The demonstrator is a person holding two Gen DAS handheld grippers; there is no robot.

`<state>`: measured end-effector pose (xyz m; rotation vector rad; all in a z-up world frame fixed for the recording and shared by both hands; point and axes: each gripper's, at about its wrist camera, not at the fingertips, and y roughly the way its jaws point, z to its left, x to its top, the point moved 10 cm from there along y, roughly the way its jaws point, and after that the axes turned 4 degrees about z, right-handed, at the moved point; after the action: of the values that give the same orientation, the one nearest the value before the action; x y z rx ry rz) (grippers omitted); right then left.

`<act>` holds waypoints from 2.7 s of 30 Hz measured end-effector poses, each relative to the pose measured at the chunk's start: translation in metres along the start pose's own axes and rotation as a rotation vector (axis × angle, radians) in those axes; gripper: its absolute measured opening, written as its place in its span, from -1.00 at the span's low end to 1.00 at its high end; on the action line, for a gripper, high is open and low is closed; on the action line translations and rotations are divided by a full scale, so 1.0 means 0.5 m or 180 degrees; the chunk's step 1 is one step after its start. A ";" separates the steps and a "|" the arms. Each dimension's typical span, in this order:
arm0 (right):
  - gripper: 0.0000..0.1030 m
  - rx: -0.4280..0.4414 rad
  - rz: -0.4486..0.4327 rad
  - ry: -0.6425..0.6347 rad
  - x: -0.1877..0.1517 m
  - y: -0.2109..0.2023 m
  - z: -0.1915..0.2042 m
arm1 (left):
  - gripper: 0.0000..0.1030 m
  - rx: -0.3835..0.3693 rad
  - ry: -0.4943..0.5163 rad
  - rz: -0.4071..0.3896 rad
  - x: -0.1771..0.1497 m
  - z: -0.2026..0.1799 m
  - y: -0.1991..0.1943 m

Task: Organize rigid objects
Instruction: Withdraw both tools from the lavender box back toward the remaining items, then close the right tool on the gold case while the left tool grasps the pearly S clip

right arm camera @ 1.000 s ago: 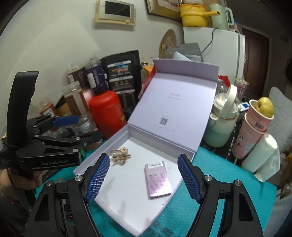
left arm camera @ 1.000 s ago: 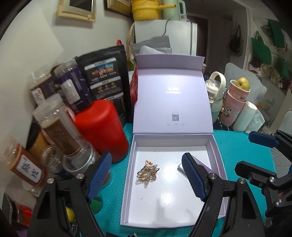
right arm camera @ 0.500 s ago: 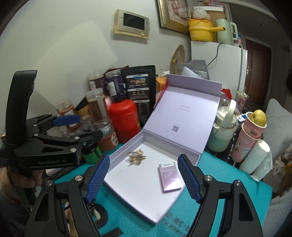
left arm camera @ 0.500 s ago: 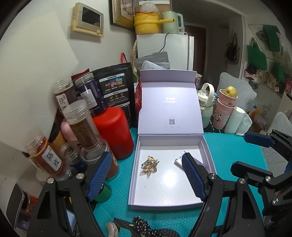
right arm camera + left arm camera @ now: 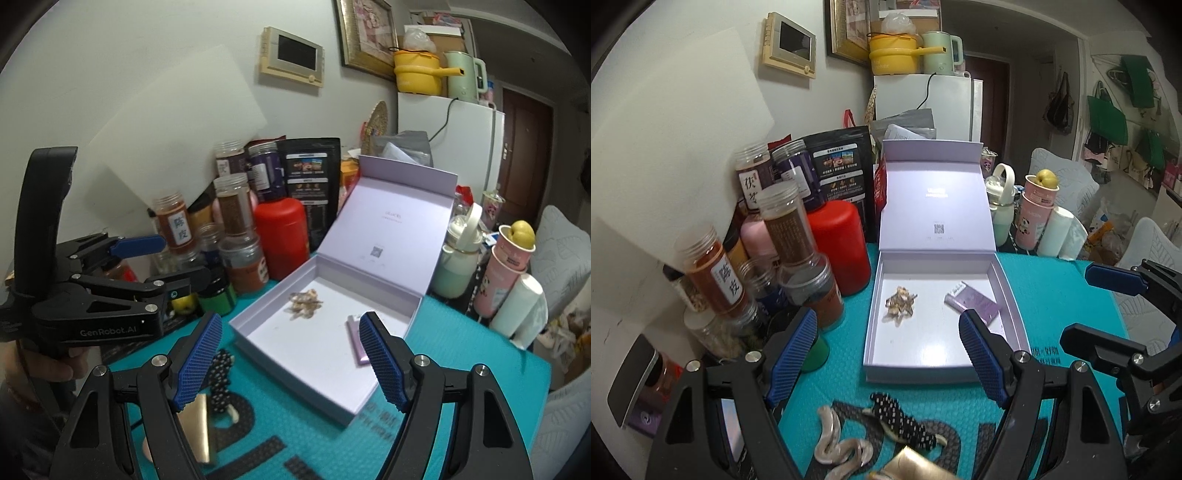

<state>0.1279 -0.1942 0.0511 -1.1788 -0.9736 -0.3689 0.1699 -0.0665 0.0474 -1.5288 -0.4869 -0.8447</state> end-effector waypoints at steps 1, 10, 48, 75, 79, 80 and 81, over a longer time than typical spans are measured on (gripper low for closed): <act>0.51 0.0006 0.0003 -0.0004 -0.006 -0.002 0.007 | 0.55 0.0009 0.0006 0.0008 -0.008 0.002 -0.004; 0.51 0.0156 0.0061 0.0008 -0.050 -0.010 0.065 | 0.55 -0.0052 -0.0032 0.0139 -0.085 0.035 -0.040; 0.51 0.0609 0.0468 -0.0219 -0.226 0.096 0.225 | 0.55 -0.0029 -0.0419 0.0602 -0.311 0.151 -0.005; 0.38 0.0664 0.0989 0.0009 -0.324 0.209 0.184 | 0.55 -0.0286 -0.0432 0.1046 -0.346 0.125 0.153; 0.32 0.0739 0.0999 0.0110 -0.325 0.211 0.177 | 0.55 -0.0370 -0.0530 0.1137 -0.349 0.129 0.180; 0.32 0.0733 0.0996 0.0109 -0.325 0.211 0.176 | 0.55 -0.0357 -0.0533 0.1154 -0.350 0.130 0.185; 0.32 0.0718 0.0994 0.0105 -0.325 0.211 0.174 | 0.55 -0.0336 -0.0520 0.1165 -0.352 0.131 0.190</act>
<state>0.0720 -0.1132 -0.1370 -1.0927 -0.7648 -0.0280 0.1416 0.0132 -0.1454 -1.7263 -0.2695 -0.4701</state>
